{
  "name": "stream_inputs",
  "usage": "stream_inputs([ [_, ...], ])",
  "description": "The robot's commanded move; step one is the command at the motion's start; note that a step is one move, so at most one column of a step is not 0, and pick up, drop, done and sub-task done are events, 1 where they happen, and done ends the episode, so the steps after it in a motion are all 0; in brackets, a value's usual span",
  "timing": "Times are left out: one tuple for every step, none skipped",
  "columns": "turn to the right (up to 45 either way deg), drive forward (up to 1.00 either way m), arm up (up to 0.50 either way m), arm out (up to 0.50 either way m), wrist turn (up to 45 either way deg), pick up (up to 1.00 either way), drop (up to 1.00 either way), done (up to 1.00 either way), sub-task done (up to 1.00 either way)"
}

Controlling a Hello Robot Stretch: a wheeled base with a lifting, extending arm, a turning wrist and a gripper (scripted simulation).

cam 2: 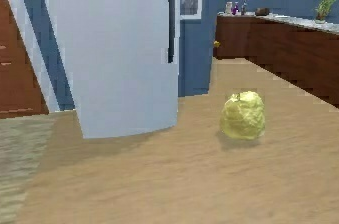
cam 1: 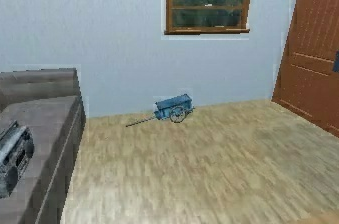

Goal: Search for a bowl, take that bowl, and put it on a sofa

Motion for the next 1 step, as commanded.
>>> stream_inputs([
  [45.0,0.0,0.0,0.0,0.0,0.0,0.0,0.0,0.0],
])
